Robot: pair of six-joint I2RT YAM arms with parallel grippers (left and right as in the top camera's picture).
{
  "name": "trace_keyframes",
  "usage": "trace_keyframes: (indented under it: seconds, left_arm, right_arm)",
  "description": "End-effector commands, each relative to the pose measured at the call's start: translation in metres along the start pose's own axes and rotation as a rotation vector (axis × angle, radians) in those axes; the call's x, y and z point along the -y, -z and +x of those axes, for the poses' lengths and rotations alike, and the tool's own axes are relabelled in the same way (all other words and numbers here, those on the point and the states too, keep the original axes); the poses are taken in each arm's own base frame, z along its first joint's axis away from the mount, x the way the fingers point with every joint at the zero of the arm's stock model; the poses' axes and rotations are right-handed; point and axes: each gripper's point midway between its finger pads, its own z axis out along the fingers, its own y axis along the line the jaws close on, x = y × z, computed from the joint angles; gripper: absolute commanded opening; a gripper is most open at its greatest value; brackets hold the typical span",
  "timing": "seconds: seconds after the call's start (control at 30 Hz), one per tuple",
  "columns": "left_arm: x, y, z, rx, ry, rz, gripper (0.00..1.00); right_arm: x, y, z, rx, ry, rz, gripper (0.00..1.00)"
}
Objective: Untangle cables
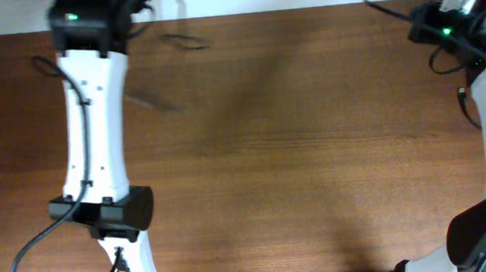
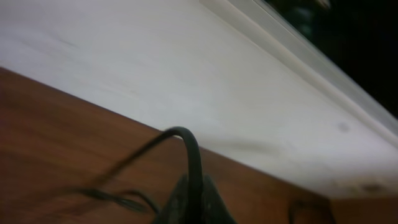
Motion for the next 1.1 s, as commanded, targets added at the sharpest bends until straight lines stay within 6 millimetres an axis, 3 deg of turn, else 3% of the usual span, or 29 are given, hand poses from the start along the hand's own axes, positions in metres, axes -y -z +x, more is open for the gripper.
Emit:
trace_keyframes:
  seconds: [0.0,0.07,0.13,0.37,0.47,0.5,0.53,0.57,0.6,0.63,0.7,0.77,0.83,0.87,0.93,1.03,1.07]
  left_arm:
    - [0.052,0.015,0.021,-0.018,-0.061,0.105,0.0]
    - [0.069,0.016,0.039,-0.048,-0.081,0.129,0.0]
    - [0.079,0.009,0.07,-0.095,-0.113,0.093,0.0]
    - [0.065,-0.073,0.179,-0.318,-0.188,-0.028,0.0]
    - [0.049,-0.096,0.219,-0.41,-0.21,-0.08,0.0]
    - [0.045,-0.098,0.224,-0.424,-0.212,-0.093,0.0]
    - [0.043,-0.101,0.228,-0.436,-0.212,-0.098,0.16]
    - [0.045,-0.104,0.23,-0.441,-0.208,-0.083,0.99]
    - [0.052,-0.103,0.227,-0.438,-0.2,-0.049,0.99]
    - [0.07,-0.095,0.211,-0.415,-0.179,0.033,0.99]
    - [0.096,-0.067,0.163,-0.308,-0.166,0.128,0.99]
    - [0.125,-0.014,0.102,-0.14,-0.197,0.231,0.99]
    - [0.128,0.039,0.05,0.044,-0.204,0.205,0.99]
    - [0.121,0.062,0.032,0.112,-0.201,0.157,0.99]
    - [0.11,0.078,0.024,0.143,-0.196,0.1,0.99]
    - [0.088,0.079,0.021,0.163,-0.203,-0.017,0.99]
    - [0.085,0.079,0.022,0.158,-0.205,-0.026,0.99]
  right_arm:
    - [-0.034,-0.008,0.012,-0.04,0.046,-0.066,0.04]
    - [-0.041,-0.011,0.013,-0.044,0.062,-0.049,0.04]
    - [-0.042,-0.013,0.015,-0.048,0.07,-0.025,0.04]
    - [-0.042,-0.013,0.016,-0.052,0.07,-0.026,0.04]
    - [-0.042,-0.013,0.016,-0.051,0.078,-0.026,0.04]
    - [-0.042,-0.013,0.016,-0.051,0.086,-0.026,0.04]
    - [-0.042,-0.013,0.016,-0.052,0.089,-0.026,0.04]
    - [-0.042,-0.013,0.016,-0.052,0.093,-0.026,0.04]
    - [-0.042,-0.013,0.017,-0.055,0.096,-0.026,0.04]
    - [-0.042,-0.012,0.019,-0.063,0.093,-0.026,0.04]
    - [-0.042,-0.012,0.021,-0.074,0.09,-0.025,0.04]
    - [-0.046,-0.014,0.025,-0.084,0.092,-0.031,0.04]
    - [-0.063,-0.017,0.035,-0.118,0.107,-0.059,0.04]
    - [-0.079,-0.021,0.045,-0.142,0.125,-0.087,0.04]
    - [-0.104,-0.03,0.059,-0.175,0.158,-0.105,0.04]
    - [-0.144,-0.053,0.094,-0.26,0.21,-0.157,0.04]
    - [-0.151,-0.065,0.107,-0.289,0.232,-0.154,0.13]
